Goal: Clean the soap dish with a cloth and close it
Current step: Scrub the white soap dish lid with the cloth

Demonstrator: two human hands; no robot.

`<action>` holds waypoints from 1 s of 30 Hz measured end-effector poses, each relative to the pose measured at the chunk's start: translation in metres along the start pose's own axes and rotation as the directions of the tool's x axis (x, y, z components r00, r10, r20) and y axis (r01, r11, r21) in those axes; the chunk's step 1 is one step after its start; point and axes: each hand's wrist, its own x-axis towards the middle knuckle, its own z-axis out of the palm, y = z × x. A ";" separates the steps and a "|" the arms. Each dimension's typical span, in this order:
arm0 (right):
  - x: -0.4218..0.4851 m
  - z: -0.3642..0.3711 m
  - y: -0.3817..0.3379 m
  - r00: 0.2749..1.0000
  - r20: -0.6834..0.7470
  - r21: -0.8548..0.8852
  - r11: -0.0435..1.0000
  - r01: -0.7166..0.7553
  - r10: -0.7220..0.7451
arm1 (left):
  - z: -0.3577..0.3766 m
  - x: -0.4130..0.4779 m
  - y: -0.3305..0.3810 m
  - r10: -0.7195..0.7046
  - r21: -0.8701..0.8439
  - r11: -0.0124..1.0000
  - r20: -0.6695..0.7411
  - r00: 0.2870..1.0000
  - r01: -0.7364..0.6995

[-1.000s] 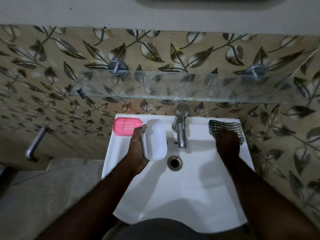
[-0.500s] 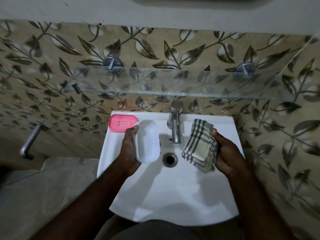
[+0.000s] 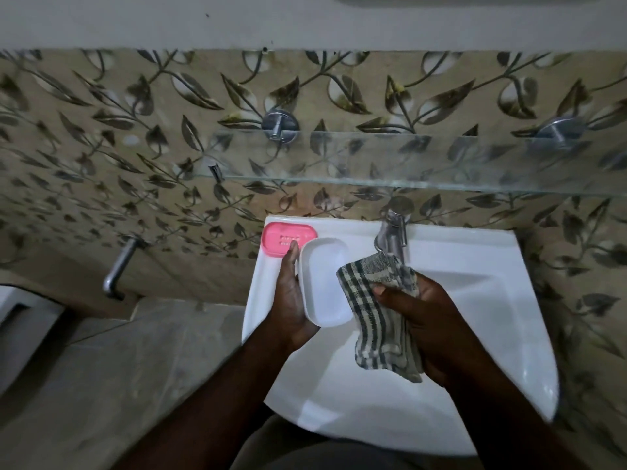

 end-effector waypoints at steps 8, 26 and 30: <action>0.019 0.048 -0.011 0.999 0.031 -0.198 0.980 -0.002 0.008 | 0.008 -0.011 0.018 0.058 0.131 0.989 0.036 0.998 -0.062; 0.024 0.105 -0.024 0.971 -0.013 -0.540 0.819 0.193 -0.237 | 0.017 -0.008 0.045 -0.021 0.158 0.987 0.290 0.957 -0.027; 0.016 0.095 -0.008 0.982 0.175 -0.790 0.585 0.186 -0.077 | 0.015 -0.005 0.052 0.001 0.182 0.982 0.292 0.956 -0.056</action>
